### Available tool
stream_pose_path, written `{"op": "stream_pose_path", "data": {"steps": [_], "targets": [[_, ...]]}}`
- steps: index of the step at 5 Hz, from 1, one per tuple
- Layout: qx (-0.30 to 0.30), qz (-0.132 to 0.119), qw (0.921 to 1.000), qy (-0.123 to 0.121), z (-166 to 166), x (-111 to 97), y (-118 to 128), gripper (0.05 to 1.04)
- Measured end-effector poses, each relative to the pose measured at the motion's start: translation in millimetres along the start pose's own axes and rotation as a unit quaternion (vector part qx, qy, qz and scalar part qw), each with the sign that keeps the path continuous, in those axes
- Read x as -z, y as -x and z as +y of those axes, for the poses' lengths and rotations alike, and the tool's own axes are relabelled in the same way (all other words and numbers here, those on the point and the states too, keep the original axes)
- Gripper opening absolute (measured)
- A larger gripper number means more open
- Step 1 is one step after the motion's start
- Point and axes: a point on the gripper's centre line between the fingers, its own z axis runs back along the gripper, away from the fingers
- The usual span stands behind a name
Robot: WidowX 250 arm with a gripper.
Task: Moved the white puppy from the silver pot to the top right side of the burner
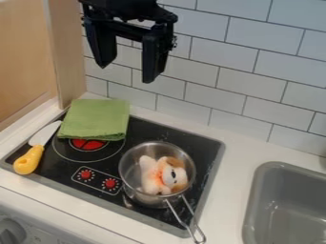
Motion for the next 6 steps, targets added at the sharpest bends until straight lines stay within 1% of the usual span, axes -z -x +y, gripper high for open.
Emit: {"op": "stream_pose_path", "data": {"steps": [1,2,3,4,5,6], "targets": [[-0.004,0.025,0.9997,0.001,-1,12,12,0.999],[-0.017,0.023,0.9996,-0.003,0,19,13,0.999],[-0.002,0.025,0.9997,-0.001,-8,27,11,0.999],[0.008,0.014,0.9998,0.013,-13,47,9,0.999],[0.017,0.026,0.9995,0.006,-13,64,5,0.999],[0.024,0.034,0.9991,0.004,-17,79,0,0.999]]}}
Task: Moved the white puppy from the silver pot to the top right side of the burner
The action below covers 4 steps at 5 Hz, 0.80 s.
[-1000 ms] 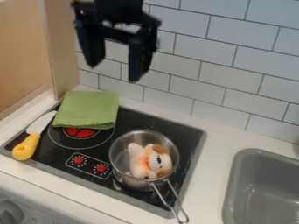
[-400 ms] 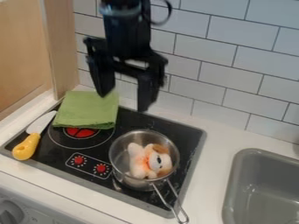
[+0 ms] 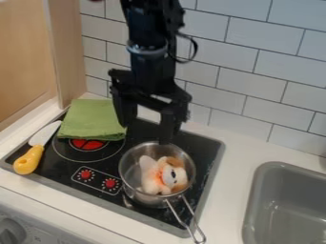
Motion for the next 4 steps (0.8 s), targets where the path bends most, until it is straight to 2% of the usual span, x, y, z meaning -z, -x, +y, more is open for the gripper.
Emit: {"op": "stream_pose_path", "data": {"steps": [2,3,4], "targets": [[0.017,0.032,0.9993,0.001,-13,33,3,0.999],[0.023,0.043,0.9988,-0.003,-15,46,3,0.944],[0.023,0.031,0.9992,-0.002,-16,49,1,0.671]]}}
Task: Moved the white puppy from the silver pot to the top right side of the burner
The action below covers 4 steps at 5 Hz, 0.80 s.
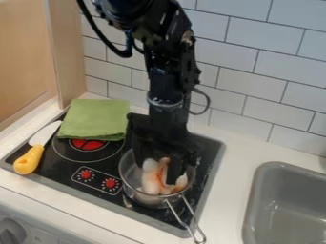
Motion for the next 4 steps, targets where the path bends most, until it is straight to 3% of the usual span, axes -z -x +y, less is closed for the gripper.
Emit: {"op": "stream_pose_path", "data": {"steps": [2,3,4], "targets": [[-0.005,0.002,1.0,0.002,-4,6,5,0.269],[-0.005,0.0,1.0,0.003,-5,6,16,0.147],[0.004,0.002,1.0,0.003,-12,2,24,0.087]]}}
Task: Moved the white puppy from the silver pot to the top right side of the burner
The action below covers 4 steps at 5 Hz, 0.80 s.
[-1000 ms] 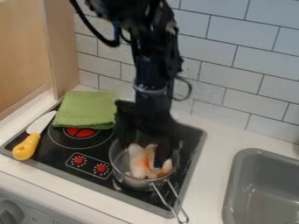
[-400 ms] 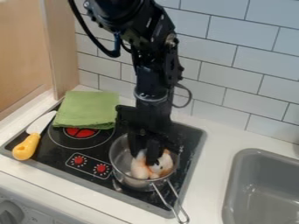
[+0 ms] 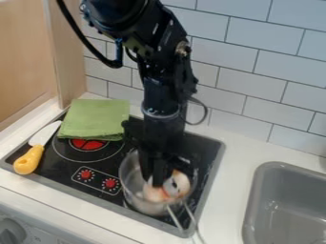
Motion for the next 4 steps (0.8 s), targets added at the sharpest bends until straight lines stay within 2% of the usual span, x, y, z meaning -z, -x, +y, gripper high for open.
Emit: {"op": "stream_pose_path", "data": {"steps": [2,3,4], "targets": [[0.006,0.006,1.0,0.005,0,-16,12,0.08],[0.007,-0.023,0.9997,0.007,4,-34,-11,0.08],[0.004,-0.025,0.9997,0.005,7,-40,-15,0.08]]}}
